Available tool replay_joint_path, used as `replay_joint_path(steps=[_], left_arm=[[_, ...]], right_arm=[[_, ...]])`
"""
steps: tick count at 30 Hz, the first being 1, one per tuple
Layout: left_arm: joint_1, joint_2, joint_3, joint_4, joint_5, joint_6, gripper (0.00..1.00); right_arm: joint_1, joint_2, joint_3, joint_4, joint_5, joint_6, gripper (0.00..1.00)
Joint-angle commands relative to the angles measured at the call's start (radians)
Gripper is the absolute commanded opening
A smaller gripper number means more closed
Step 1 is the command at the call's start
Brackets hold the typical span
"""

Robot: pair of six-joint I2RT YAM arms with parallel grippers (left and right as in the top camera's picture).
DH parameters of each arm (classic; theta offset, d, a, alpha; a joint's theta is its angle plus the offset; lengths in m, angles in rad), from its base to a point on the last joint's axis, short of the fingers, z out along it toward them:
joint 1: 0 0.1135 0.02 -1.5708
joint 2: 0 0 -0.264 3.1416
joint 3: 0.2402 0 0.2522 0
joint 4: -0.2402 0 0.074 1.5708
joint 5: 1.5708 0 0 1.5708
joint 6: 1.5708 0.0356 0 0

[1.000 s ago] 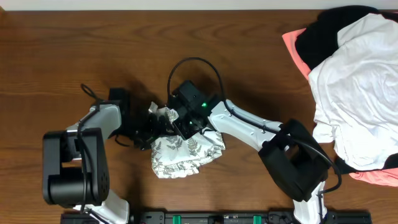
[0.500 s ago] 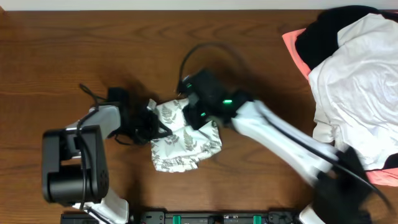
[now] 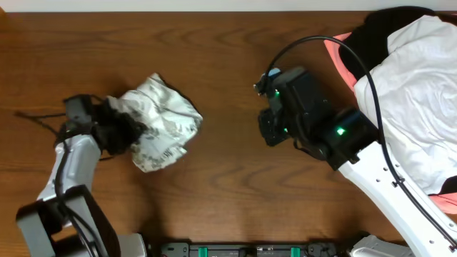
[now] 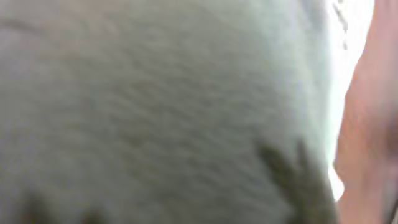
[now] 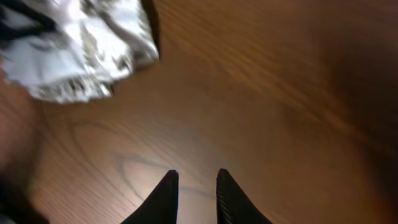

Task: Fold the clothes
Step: 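Carry the bundle to the upper-left table edge with the left gripper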

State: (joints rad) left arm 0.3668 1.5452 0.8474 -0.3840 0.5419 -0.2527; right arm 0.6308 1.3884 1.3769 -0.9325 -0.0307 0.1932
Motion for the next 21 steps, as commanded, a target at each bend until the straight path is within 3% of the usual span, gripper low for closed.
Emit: replay_joint_path(steps=[1,4,13,21], left_arm=[[0.042,-0.025,0.023,0.034,-0.083,-0.153,0.06],[0.062,-0.025,0.023,0.062,-0.202,-0.228,0.06],[0.088,-0.023,0.023,0.219,-0.443,-0.232,0.06],[0.102,0.029,0.023,0.324,-0.494,-0.247,0.06]], right_arm=[[-0.007,-0.002,-0.001,-0.006,0.027,-0.015,0.19],[-0.007,-0.002,-0.001,-0.006,0.027,-0.015,0.19],[-0.006,-0.002,-0.001,-0.039,0.026,-0.014,0.17],[-0.005,-0.002,-0.001,-0.063,0.025,-0.014,0.17]])
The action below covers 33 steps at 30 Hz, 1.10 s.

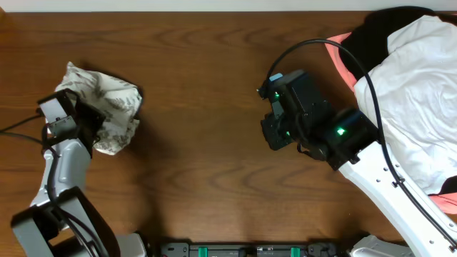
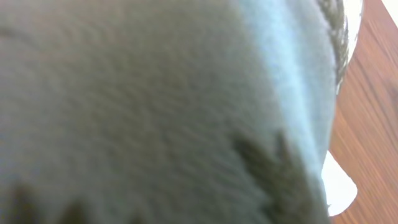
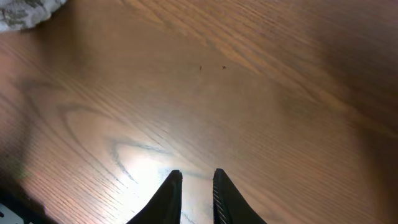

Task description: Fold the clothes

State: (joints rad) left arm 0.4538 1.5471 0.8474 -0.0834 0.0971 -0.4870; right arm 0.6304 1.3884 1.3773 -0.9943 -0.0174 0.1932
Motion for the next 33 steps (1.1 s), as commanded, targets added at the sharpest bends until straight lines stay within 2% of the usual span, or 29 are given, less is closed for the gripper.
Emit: replay_joint_path(steps=[1,8,15,16,17,18,19,20,28,33], left_arm=[[0.021,0.037,0.023,0.033,-0.05,-0.013,0.06],[0.098,0.105,0.023,0.073,-0.048,-0.013,0.06],[0.184,0.133,0.023,0.111,0.026,-0.013,0.08],[0.189,0.133,0.023,0.107,0.026,-0.013,0.22],[0.192,0.133,0.023,0.103,0.027,-0.013,0.44],[0.192,0.132,0.023,0.1,0.033,-0.013,0.7],[0.191,0.132,0.023,0.099,0.053,-0.012,0.89],[0.191,0.132,0.023,0.095,0.084,-0.013,0.98],[0.191,0.13,0.023,-0.048,0.399,-0.081,0.98],[0.191,0.123,0.023,-0.223,0.426,-0.099,0.98]], right_arm=[[-0.005,-0.002,-0.001,-0.002,0.01,-0.014,0.17],[-0.005,-0.002,-0.001,-0.002,0.01,-0.014,0.17],[-0.005,-0.002,-0.001,-0.005,0.01,-0.014,0.17],[-0.005,-0.002,-0.001,-0.005,0.01,-0.014,0.17],[-0.005,-0.002,-0.001,-0.005,0.01,-0.014,0.17],[-0.005,-0.002,-0.001,-0.005,0.01,-0.014,0.17],[-0.005,-0.002,-0.001,-0.006,0.01,-0.014,0.17],[-0.005,-0.002,-0.001,-0.008,0.01,-0.014,0.17],[-0.005,-0.002,-0.001,-0.016,0.01,-0.014,0.17],[-0.005,-0.002,-0.001,-0.017,0.01,-0.014,0.17]])
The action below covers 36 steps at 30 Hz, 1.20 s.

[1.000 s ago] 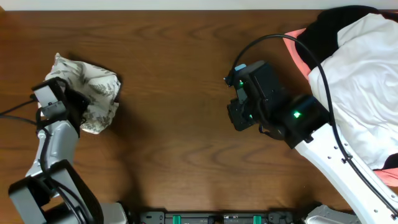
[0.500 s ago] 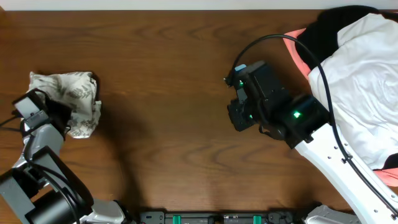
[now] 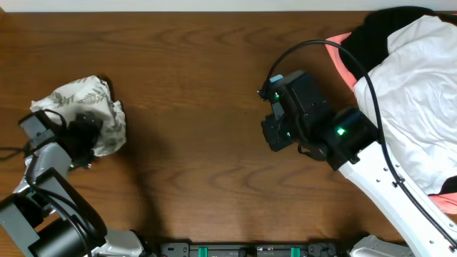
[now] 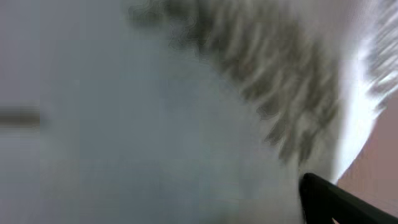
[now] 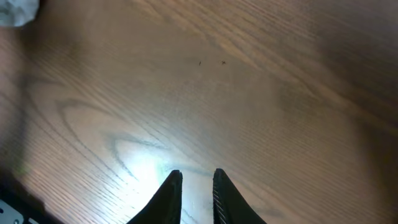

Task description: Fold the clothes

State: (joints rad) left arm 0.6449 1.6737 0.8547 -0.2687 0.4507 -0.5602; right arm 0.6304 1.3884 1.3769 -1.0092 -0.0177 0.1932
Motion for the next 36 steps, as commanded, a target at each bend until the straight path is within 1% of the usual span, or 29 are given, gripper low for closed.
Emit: replay_joint_path(steps=[1,4,7,12,16,20,23,26,27,31,32,33,34,35,36], left_arm=[[0.0,-0.004,0.015,-0.048,0.072,-0.026,0.98],[0.0,-0.004,0.015,-0.07,0.077,-0.03,0.98],[0.0,-0.004,0.015,-0.096,0.13,-0.024,0.98],[-0.001,-0.054,0.015,-0.104,0.144,0.029,0.98],[-0.002,-0.173,0.015,-0.132,0.159,0.035,0.98],[-0.01,-0.32,0.015,-0.141,0.301,0.079,0.98],[-0.014,-0.42,0.015,-0.138,0.329,0.082,0.98],[-0.011,-0.429,0.016,-0.107,0.335,0.107,0.98],[-0.011,-0.415,0.015,-0.076,0.335,0.128,0.98],[-0.011,-0.346,0.016,0.07,0.335,0.13,0.98],[-0.011,-0.324,0.016,0.109,0.336,0.13,0.92],[-0.011,-0.295,0.016,0.151,0.336,0.129,0.82],[-0.009,-0.269,0.016,0.183,0.336,0.129,0.55],[-0.007,-0.238,0.016,0.22,0.336,0.129,0.34],[-0.005,-0.21,0.016,0.254,0.336,0.13,0.21]], right_arm=[[-0.005,-0.002,-0.001,-0.003,0.01,-0.014,0.17],[-0.005,-0.002,-0.001,-0.005,0.01,-0.014,0.17],[-0.005,-0.001,-0.001,-0.005,0.01,-0.014,0.17],[-0.005,-0.001,-0.006,-0.005,0.01,-0.014,0.17],[-0.005,-0.001,-0.014,-0.005,0.01,-0.014,0.18],[-0.005,0.0,-0.023,-0.003,0.011,-0.014,0.18],[-0.005,0.0,-0.025,-0.001,0.011,-0.015,0.18],[-0.005,0.0,-0.025,-0.001,0.014,-0.015,0.18],[-0.005,0.0,-0.025,0.0,0.014,-0.015,0.18],[-0.005,0.0,-0.025,-0.006,0.014,-0.015,0.18],[-0.005,0.0,-0.025,-0.008,0.014,-0.015,0.18],[-0.005,0.0,-0.025,-0.01,0.014,-0.015,0.18],[-0.005,0.0,-0.025,-0.013,0.014,-0.015,0.18],[-0.005,0.0,-0.025,-0.016,0.014,-0.015,0.18],[-0.005,0.0,-0.025,-0.021,0.014,-0.015,0.18]])
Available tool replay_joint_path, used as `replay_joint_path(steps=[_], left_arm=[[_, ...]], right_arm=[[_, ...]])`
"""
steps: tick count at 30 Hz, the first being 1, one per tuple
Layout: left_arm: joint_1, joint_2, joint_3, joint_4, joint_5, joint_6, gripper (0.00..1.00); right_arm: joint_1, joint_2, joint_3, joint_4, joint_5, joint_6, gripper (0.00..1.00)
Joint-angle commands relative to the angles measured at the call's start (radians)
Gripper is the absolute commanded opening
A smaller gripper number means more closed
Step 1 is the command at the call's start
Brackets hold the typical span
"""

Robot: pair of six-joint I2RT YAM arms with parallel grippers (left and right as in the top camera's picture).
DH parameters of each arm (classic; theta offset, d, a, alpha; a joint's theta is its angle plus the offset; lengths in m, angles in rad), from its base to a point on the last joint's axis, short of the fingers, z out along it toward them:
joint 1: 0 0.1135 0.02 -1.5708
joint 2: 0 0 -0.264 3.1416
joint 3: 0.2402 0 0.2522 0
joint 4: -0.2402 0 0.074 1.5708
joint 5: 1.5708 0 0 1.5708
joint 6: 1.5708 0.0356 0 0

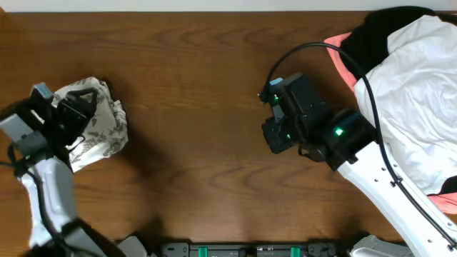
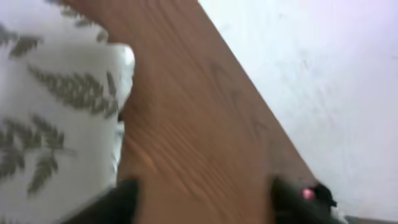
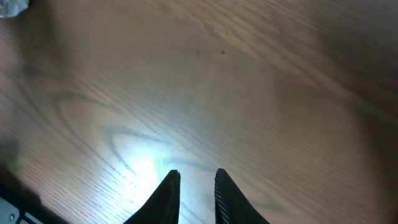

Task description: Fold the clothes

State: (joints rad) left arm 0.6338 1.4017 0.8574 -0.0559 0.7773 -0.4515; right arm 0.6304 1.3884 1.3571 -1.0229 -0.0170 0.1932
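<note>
A crumpled white garment with a grey leaf print [image 1: 98, 127] lies bunched at the table's far left. In the left wrist view the garment [image 2: 50, 118] fills the left side. My left gripper [image 1: 74, 111] sits at its left edge. The left gripper [image 2: 208, 202] is open, its dark fingers [image 2: 118, 202] wide apart over bare wood with nothing between them. My right gripper [image 1: 271, 135] hovers over bare table right of centre. The right gripper [image 3: 193, 190] has its fingers close together and holds nothing.
A heap of clothes [image 1: 418, 86], white over black and coral pieces, fills the far right corner under the right arm's cable. The brown wooden table [image 1: 200, 93] runs to a white wall beyond its far edge. The arm bases stand at the near edge.
My left gripper has let go of the leaf-print garment and drawn back; wood now shows in its view instead of cloth. The garment stays at the far left. The right arm has barely moved.
The left gripper was buried in the garment left of the table's centre. Then the garment was further left, then at the far left edge with cloth still filling the wrist view. Now it lies there with the gripper open beside it. The right gripper stayed hovering.
</note>
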Motion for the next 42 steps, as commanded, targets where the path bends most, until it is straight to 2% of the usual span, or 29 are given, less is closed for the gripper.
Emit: replay_joint_path(steps=[1,7,12,13,14,15,16,18,19,20,23,28,36,42], left_arm=[[0.011,0.091,0.013,0.074,0.01,0.021,0.19],[0.046,0.279,0.013,0.281,0.042,-0.035,0.19],[0.068,0.423,0.013,0.369,0.042,-0.067,0.19],[0.069,0.454,0.013,0.38,0.042,-0.066,0.25],[0.07,0.478,0.013,0.386,0.042,-0.066,0.4],[0.07,0.505,0.013,0.388,0.042,-0.067,0.44],[0.07,0.526,0.013,0.39,0.042,-0.07,0.52],[0.07,0.559,0.013,0.396,0.043,-0.09,0.82],[0.07,0.568,0.013,0.396,0.046,-0.093,0.93],[0.07,0.572,0.013,0.396,0.047,-0.093,1.0],[0.07,0.569,0.014,0.428,0.089,-0.094,0.98],[0.07,0.553,0.047,0.532,0.23,-0.175,0.98],[0.059,0.376,0.092,0.537,0.312,-0.179,0.98],[0.011,0.182,0.092,0.494,0.35,-0.169,0.98]], right_arm=[[-0.005,0.0,-0.006,-0.013,0.013,-0.015,0.19],[-0.005,0.0,-0.013,-0.031,0.013,-0.015,0.2],[-0.005,0.002,-0.017,-0.034,0.013,-0.015,0.2],[-0.005,0.002,-0.017,-0.033,0.013,-0.015,0.2],[-0.005,0.002,-0.017,-0.033,0.013,-0.015,0.2],[-0.005,0.002,-0.017,-0.033,0.013,-0.015,0.2],[-0.005,0.002,-0.017,-0.033,0.013,-0.015,0.2],[-0.005,0.002,-0.017,-0.033,0.013,-0.015,0.2],[-0.005,0.002,-0.017,-0.033,0.013,-0.015,0.2],[-0.005,0.002,-0.017,-0.033,0.013,-0.015,0.2],[-0.005,0.002,-0.017,-0.033,0.013,-0.014,0.2],[-0.005,0.002,-0.017,-0.031,0.013,-0.014,0.21],[-0.005,0.002,-0.017,-0.004,0.013,-0.014,0.23],[-0.005,0.002,-0.017,0.011,0.013,-0.014,0.37]])
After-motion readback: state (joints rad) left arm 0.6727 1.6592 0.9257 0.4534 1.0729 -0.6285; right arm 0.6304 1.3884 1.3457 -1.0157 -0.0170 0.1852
